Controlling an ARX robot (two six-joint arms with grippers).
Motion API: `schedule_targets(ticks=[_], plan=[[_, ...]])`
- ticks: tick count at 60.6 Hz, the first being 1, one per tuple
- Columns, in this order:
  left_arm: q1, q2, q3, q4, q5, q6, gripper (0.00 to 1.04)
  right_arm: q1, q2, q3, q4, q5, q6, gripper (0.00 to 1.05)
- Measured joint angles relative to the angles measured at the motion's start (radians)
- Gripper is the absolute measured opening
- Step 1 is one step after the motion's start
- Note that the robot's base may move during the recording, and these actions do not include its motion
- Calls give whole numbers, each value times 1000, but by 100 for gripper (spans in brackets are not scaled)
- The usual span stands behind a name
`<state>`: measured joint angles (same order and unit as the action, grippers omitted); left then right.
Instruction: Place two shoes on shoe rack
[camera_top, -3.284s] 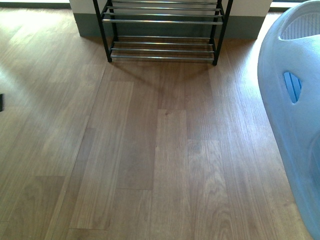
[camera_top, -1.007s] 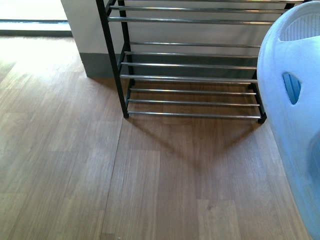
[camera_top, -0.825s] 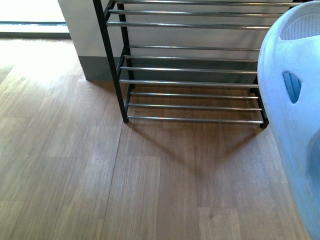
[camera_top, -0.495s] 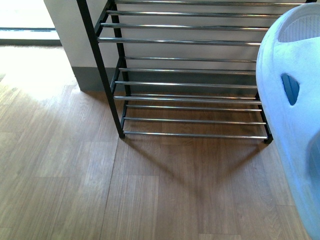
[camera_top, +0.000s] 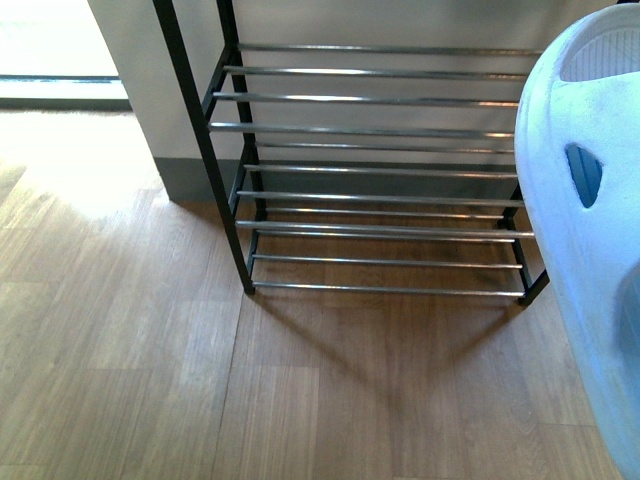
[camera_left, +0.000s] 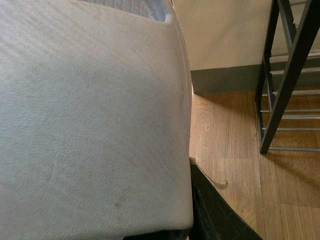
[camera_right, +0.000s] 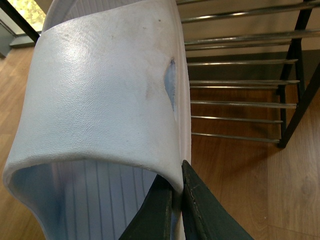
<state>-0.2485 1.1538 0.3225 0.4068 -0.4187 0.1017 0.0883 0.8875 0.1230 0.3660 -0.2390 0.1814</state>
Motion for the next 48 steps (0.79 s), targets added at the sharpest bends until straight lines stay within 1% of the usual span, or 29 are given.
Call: schedule_targets(ticks=[48], plan=[[0, 0, 0, 0, -1, 0, 2, 0, 0, 1, 0, -1, 3, 2]])
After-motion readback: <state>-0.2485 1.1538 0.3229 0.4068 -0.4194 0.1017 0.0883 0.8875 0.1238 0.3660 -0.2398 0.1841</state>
